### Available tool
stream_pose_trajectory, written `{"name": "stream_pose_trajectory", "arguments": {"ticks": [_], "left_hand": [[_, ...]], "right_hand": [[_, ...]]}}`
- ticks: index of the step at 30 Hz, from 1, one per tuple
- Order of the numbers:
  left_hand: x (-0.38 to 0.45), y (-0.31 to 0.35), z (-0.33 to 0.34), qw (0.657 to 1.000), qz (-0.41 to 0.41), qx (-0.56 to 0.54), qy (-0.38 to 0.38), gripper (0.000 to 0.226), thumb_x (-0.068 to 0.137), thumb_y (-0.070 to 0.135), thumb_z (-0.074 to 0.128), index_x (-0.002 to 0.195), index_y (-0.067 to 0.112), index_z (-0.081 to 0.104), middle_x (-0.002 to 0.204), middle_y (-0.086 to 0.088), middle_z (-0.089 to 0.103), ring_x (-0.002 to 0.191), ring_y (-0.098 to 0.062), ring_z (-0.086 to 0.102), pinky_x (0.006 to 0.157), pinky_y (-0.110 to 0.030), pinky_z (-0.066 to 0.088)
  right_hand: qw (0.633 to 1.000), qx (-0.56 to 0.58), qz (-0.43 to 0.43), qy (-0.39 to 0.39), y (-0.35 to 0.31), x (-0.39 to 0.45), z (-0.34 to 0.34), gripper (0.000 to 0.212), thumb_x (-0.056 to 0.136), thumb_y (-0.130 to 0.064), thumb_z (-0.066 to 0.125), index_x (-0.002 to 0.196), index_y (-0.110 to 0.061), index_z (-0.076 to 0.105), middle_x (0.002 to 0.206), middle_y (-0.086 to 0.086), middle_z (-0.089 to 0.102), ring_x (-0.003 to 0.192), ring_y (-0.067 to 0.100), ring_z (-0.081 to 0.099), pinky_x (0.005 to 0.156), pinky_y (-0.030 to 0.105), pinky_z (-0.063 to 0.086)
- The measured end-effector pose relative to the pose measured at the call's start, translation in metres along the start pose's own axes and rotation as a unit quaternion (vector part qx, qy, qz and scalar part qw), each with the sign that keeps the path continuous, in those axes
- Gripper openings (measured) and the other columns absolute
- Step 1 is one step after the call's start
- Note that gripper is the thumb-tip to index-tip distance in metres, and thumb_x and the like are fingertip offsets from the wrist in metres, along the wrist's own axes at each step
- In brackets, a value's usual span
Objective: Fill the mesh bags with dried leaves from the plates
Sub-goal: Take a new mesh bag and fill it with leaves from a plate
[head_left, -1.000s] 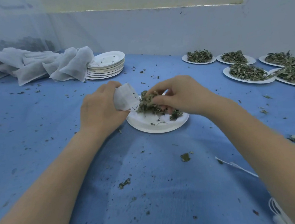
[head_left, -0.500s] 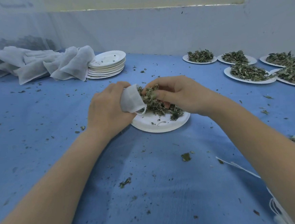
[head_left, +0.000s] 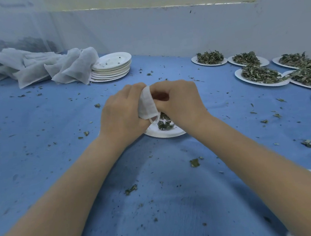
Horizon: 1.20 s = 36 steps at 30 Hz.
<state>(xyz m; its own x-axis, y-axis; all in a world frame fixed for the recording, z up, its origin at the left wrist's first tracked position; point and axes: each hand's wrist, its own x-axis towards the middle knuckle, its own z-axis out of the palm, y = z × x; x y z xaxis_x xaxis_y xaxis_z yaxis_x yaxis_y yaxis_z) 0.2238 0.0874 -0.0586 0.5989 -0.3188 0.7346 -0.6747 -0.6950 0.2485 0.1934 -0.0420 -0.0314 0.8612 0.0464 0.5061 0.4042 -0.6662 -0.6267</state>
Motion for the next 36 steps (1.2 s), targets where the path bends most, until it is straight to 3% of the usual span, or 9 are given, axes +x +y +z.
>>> {"name": "stream_pose_trajectory", "arguments": {"ticks": [3,7,12,15,22,27,30,33,36], "left_hand": [[-0.001,-0.002,0.001,1.000,-0.012,0.010,-0.004,0.041,0.066,0.019,0.063,0.102,0.002,0.064,0.087,-0.016,0.064,0.072,-0.036,0.061,0.060,-0.041,0.049],[-0.001,-0.005,0.003,0.999,-0.008,0.024,-0.024,0.040,0.061,0.008,0.069,0.100,0.005,0.065,0.085,-0.013,0.063,0.069,-0.035,0.059,0.061,-0.036,0.043],[0.002,-0.007,0.005,0.998,-0.064,0.016,-0.014,0.052,0.069,0.030,0.070,0.117,0.013,0.056,0.107,-0.005,0.064,0.091,-0.031,0.059,0.071,-0.032,0.038],[0.002,-0.007,0.004,0.998,-0.063,0.024,0.003,0.052,0.070,0.026,0.069,0.117,0.011,0.055,0.106,-0.008,0.063,0.090,-0.032,0.058,0.070,-0.032,0.036],[-0.001,-0.004,0.005,0.998,0.056,0.031,-0.026,0.047,0.052,-0.004,0.073,0.099,0.001,0.065,0.083,-0.013,0.065,0.070,-0.033,0.062,0.064,-0.036,0.046],[-0.001,-0.009,0.005,0.999,-0.029,0.013,-0.044,0.062,0.066,0.022,0.073,0.123,0.012,0.052,0.111,-0.007,0.061,0.094,-0.031,0.056,0.073,-0.033,0.039],[0.002,-0.015,0.002,0.996,-0.068,0.032,-0.044,0.056,0.069,0.027,0.068,0.122,0.016,0.051,0.111,-0.005,0.058,0.097,-0.029,0.053,0.073,-0.032,0.035],[0.002,-0.022,-0.001,0.994,-0.092,0.052,-0.039,0.054,0.070,0.019,0.069,0.122,0.016,0.052,0.115,-0.007,0.057,0.101,-0.031,0.052,0.075,-0.033,0.035],[0.002,-0.023,0.000,0.993,-0.097,0.058,-0.045,0.053,0.071,0.016,0.068,0.121,0.014,0.052,0.114,-0.009,0.057,0.100,-0.033,0.052,0.075,-0.036,0.037]], "right_hand": [[0.993,-0.080,0.011,-0.088,-0.001,0.000,0.005,0.030,0.088,-0.007,0.051,0.060,-0.016,0.051,0.055,-0.001,0.048,0.059,0.014,0.038,0.054,0.022,0.028],[0.975,-0.039,0.048,-0.213,0.002,0.005,-0.005,0.019,0.094,-0.012,0.044,0.084,-0.006,0.059,0.066,-0.001,0.050,0.053,0.006,0.040,0.048,0.012,0.033],[0.992,0.092,0.029,-0.084,0.004,0.006,-0.017,0.017,0.079,-0.018,0.071,0.079,-0.035,0.071,0.074,-0.016,0.070,0.070,-0.006,0.064,0.065,0.006,0.045],[0.998,0.041,0.018,-0.037,0.006,0.007,-0.012,0.014,0.077,-0.017,0.072,0.083,-0.030,0.071,0.073,-0.019,0.067,0.068,-0.005,0.060,0.067,0.004,0.041],[0.971,-0.069,0.009,-0.231,0.003,0.007,-0.009,0.038,0.090,-0.016,0.057,0.057,-0.032,0.046,0.049,-0.012,0.043,0.050,-0.001,0.042,0.053,0.011,0.034],[0.977,-0.004,0.018,-0.212,0.008,0.007,-0.024,0.008,0.084,-0.022,0.064,0.090,-0.024,0.069,0.073,0.001,0.062,0.057,0.002,0.045,0.055,0.014,0.042],[0.987,0.060,0.030,-0.145,0.013,0.011,-0.037,0.019,0.082,-0.023,0.069,0.091,-0.039,0.069,0.077,-0.019,0.070,0.073,0.001,0.065,0.069,0.013,0.049],[0.994,-0.012,0.074,-0.077,0.025,0.015,-0.052,0.008,0.080,-0.035,0.070,0.088,-0.036,0.073,0.069,-0.025,0.067,0.066,-0.007,0.061,0.055,0.005,0.042],[0.960,-0.198,0.121,-0.158,0.039,0.016,-0.058,0.057,0.073,-0.063,0.063,0.119,-0.030,0.062,0.104,-0.017,0.063,0.093,0.000,0.055,0.073,0.017,0.039]]}}
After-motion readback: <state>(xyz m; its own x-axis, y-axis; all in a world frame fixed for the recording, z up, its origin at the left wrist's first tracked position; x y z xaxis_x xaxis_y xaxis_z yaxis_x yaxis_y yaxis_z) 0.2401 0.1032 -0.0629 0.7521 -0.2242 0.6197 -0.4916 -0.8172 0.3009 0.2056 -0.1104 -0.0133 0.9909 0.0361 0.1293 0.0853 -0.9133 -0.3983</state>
